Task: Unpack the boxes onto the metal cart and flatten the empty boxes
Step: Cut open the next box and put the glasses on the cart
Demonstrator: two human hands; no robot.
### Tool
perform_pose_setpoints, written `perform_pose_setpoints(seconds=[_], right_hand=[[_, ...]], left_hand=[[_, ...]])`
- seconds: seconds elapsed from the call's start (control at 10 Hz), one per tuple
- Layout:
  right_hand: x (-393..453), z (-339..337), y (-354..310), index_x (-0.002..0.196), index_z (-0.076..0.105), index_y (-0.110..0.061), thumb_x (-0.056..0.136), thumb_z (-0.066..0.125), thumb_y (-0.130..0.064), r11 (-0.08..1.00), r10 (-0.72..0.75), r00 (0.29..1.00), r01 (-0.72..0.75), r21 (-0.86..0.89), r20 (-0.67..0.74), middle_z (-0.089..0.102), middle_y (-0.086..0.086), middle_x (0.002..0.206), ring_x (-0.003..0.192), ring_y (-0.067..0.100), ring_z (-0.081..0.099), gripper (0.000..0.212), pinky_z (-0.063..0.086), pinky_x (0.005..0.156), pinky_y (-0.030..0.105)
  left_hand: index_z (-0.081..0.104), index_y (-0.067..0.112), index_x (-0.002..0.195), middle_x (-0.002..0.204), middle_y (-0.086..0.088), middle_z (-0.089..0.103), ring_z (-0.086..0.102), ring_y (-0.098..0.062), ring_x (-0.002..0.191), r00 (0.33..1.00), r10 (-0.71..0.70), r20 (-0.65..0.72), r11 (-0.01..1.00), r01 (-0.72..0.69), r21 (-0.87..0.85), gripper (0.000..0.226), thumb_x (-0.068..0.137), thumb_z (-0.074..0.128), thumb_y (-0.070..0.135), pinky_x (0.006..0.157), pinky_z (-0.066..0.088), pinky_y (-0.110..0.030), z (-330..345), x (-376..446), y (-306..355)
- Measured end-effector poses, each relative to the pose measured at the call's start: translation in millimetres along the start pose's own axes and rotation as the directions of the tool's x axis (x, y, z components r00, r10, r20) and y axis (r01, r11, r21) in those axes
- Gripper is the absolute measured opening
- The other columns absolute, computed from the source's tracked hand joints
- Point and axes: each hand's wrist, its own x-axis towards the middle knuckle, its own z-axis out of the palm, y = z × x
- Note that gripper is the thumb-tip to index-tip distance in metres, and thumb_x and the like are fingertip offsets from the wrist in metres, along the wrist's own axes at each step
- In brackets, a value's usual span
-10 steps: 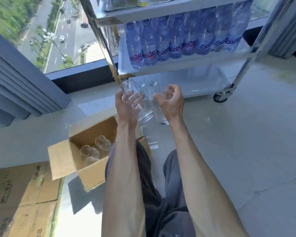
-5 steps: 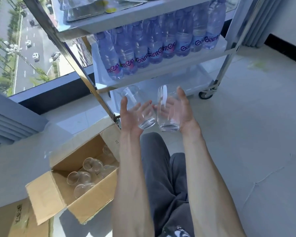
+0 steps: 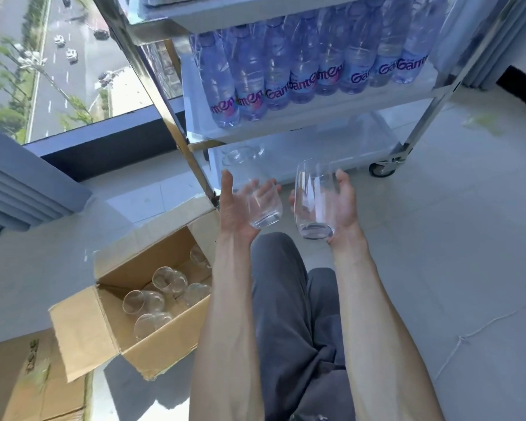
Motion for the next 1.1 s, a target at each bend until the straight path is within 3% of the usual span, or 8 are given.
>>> perform_pose_setpoints(seconds=[0.1,0.2,0.3,0.4,0.6,0.7,0.8,1.1], right_hand=[[44,-27,15,0.105,0.071,-0.015,0.074,0.069,-0.065,0.994,0.032,0.983,-0.050,0.098,0.183,0.068,0.004,0.089,0.076,0.022,0.068,0.059,0.059,0.069,0.031],[66,-27,26,0.105,0.060,-0.011,0.079,0.065,-0.052,1.000,0.018,1.000,-0.018,-0.005,-0.019,0.062,0.007,0.083,0.074,0.026,0.063,0.049,0.054,0.068,0.032],[87,-22,32,0.093,0.066,-0.013,0.081,0.067,-0.038,0.996,-0.070,0.971,0.055,-0.072,-0.227,0.065,0.003,0.073,0.069,0.024,0.066,0.028,0.052,0.067,0.032],[114,-21,37,0.079,0.068,-0.016,0.076,0.080,-0.031,0.942,-0.240,0.899,0.125,-0.311,-0.365,0.060,-0.006,0.069,0.070,0.015,0.059,0.020,0.045,0.067,0.028],[174,-9,44,0.076,0.048,-0.018,0.063,0.081,-0.038,0.646,-0.495,0.836,0.174,-0.743,-0.235,0.045,-0.006,0.079,0.071,0.012,0.040,0.041,0.037,0.068,0.028],[203,-1,53,0.114,0.059,-0.017,0.072,0.081,-0.029,0.560,-0.510,0.850,0.212,-0.801,-0.132,0.059,0.000,0.114,0.105,0.016,0.055,0.050,0.039,0.094,0.025],[231,5,57,0.144,0.044,-0.016,0.077,0.080,-0.033,0.496,-0.478,0.874,0.185,-0.849,-0.089,0.049,0.010,0.138,0.127,0.022,0.045,0.078,0.027,0.092,0.013],[297,-1,70,0.149,0.038,-0.011,0.078,0.082,-0.026,0.480,-0.413,0.911,0.222,-0.849,0.005,0.047,0.009,0.146,0.135,0.021,0.043,0.084,0.030,0.107,0.024]], left_hand=[[0.061,0.007,0.095,0.111,-0.019,0.064,0.065,-0.034,0.104,0.999,0.012,0.042,0.999,-0.013,0.035,0.072,0.049,0.093,0.052,0.096,0.050,-0.046,-15,11,6],[0.060,0.011,0.094,0.102,-0.012,0.067,0.067,-0.025,0.094,0.997,0.039,0.061,0.993,-0.046,0.106,0.063,0.050,0.095,0.039,0.092,0.051,-0.042,-24,21,8],[0.060,0.008,0.100,0.101,-0.007,0.066,0.066,-0.020,0.095,0.978,0.145,-0.152,0.958,-0.100,0.270,0.062,0.055,0.089,0.040,0.094,0.047,-0.040,-31,37,6],[0.054,0.007,0.128,0.124,-0.005,0.063,0.061,-0.021,0.114,0.840,0.269,-0.472,0.909,-0.060,0.412,0.090,0.054,0.090,0.045,0.101,0.045,-0.039,-31,50,0],[0.047,0.024,0.144,0.136,-0.005,0.056,0.053,-0.017,0.124,0.687,0.445,-0.575,0.810,-0.034,0.586,0.092,0.065,0.088,0.046,0.096,0.041,-0.027,-41,86,-8],[0.043,0.027,0.147,0.143,0.000,0.051,0.050,-0.015,0.129,0.656,0.493,-0.572,0.729,0.048,0.683,0.093,0.067,0.087,0.046,0.100,0.041,-0.028,-45,114,-5],[0.042,0.029,0.147,0.141,-0.001,0.054,0.052,-0.018,0.129,0.630,0.518,-0.579,0.664,0.130,0.736,0.094,0.066,0.085,0.050,0.107,0.042,-0.036,-48,147,3],[0.054,0.018,0.134,0.131,-0.003,0.062,0.059,-0.020,0.120,0.610,0.573,-0.547,0.581,0.169,0.796,0.080,0.064,0.088,0.034,0.103,0.047,-0.036,-68,223,11]])
